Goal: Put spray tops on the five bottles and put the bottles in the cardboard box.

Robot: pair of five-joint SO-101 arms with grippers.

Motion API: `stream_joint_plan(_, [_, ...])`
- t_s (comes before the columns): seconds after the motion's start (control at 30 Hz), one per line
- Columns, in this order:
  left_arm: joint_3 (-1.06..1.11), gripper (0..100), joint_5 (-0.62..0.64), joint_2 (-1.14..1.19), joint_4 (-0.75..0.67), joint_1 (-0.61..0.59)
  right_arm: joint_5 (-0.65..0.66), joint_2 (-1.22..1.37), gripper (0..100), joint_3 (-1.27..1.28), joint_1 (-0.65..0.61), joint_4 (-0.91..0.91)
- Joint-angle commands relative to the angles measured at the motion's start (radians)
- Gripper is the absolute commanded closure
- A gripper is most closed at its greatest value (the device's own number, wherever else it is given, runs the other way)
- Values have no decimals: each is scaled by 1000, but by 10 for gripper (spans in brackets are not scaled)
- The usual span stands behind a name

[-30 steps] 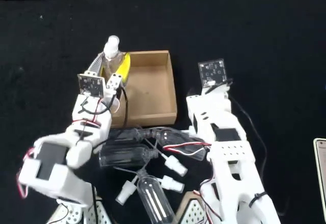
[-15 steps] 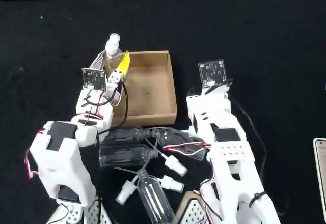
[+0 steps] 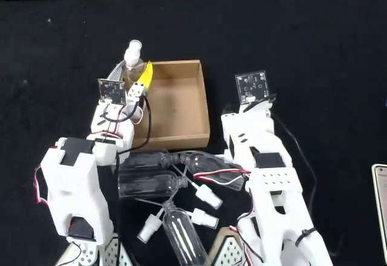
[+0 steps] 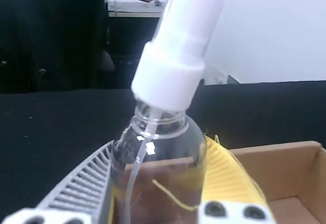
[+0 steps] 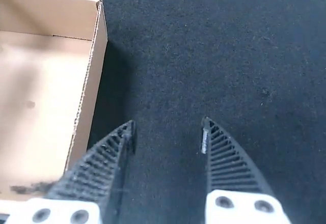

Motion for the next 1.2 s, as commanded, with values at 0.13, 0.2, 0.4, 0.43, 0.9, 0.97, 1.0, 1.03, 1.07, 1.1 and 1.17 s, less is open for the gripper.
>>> stream_joint_plan(0.13, [-41,913,8,-9,-23,-27,-3,-36,812,-4,17,-28])
stream_joint_plan(0.2, [-41,830,8,-6,-21,-25,-3,-36,812,-4,17,-28])
stream_joint_plan(0.4, [-28,715,6,-6,-21,-30,-3,-36,812,-4,17,-28])
stream_joint_plan(0.43, [-25,714,6,-8,-21,-30,-3,-36,812,-4,17,-28])
stream_joint_plan(0.9, [-24,715,-61,-17,-28,-27,-3,-35,812,-4,17,-28])
stream_joint_plan(0.97, [-22,716,-66,-20,-28,-22,-3,-35,812,-4,17,-28])
stream_joint_plan(1.0, [-16,717,-69,-31,-28,-21,-3,-35,812,-4,18,-28])
stream_joint_plan(1.03, [-5,718,-69,-51,-28,-21,-3,-35,812,-4,18,-28])
stream_joint_plan(1.07, [10,718,-69,-81,-28,-19,-3,-35,812,-4,18,-28])
stream_joint_plan(1.1, [25,718,-69,-115,-25,-19,-3,-35,812,-4,18,-28])
stream_joint_plan(1.17, [58,718,-69,-198,-20,-27,-3,-35,812,-4,18,-28])
